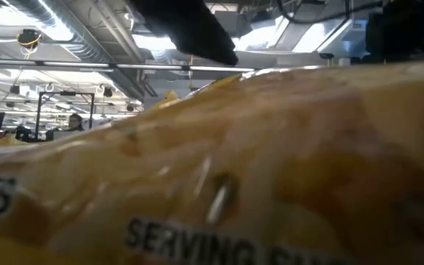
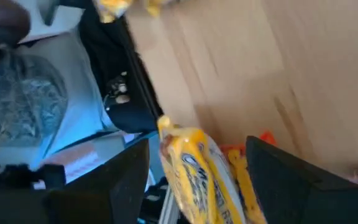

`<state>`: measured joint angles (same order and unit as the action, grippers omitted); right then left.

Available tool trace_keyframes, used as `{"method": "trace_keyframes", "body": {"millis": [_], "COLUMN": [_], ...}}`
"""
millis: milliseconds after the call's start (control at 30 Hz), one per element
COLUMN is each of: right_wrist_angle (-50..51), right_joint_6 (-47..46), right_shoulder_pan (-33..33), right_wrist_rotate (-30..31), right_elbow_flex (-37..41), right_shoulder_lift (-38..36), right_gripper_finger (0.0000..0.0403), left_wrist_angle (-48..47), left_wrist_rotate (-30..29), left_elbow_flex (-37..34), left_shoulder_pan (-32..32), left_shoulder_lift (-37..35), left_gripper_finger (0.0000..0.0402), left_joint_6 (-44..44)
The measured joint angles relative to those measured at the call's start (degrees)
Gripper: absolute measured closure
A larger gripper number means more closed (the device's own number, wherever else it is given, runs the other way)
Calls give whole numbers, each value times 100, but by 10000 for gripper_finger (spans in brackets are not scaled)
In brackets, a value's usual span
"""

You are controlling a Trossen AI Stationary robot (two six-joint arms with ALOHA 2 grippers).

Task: Sort Maruchan noodles
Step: Put the orange noodle pack into the white right bin

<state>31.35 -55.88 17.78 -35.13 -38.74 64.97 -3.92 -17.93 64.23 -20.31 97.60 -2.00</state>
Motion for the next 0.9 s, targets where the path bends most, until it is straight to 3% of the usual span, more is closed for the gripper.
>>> {"method": "trace_keyframes", "body": {"millis": [233,467,733,900], "right_wrist_angle": [756,2171,1962,1483], "right_joint_6": [-558,-1162,-1188,-864], "right_shoulder_pan": [491,991,1448,1636], "right_wrist_rotate": [47,804,1493,1549], "right_elbow_flex": [-1,0,2,2], "right_shoulder_lift": [0,0,122,440], "right_gripper_finger": [155,155,155,155], "left_wrist_angle": [-107,-61,-30,-10], "left_wrist_rotate": [-106,-103,-105,-105], "left_elbow_flex": [-6,0,0,0], "left_shoulder_pan": [63,-31,-25,-24], "left_shoulder_lift": [236,280,280,280], "left_gripper_finger": [185,185,185,185], "left_joint_6": [-86,-81,-198,-222]}}
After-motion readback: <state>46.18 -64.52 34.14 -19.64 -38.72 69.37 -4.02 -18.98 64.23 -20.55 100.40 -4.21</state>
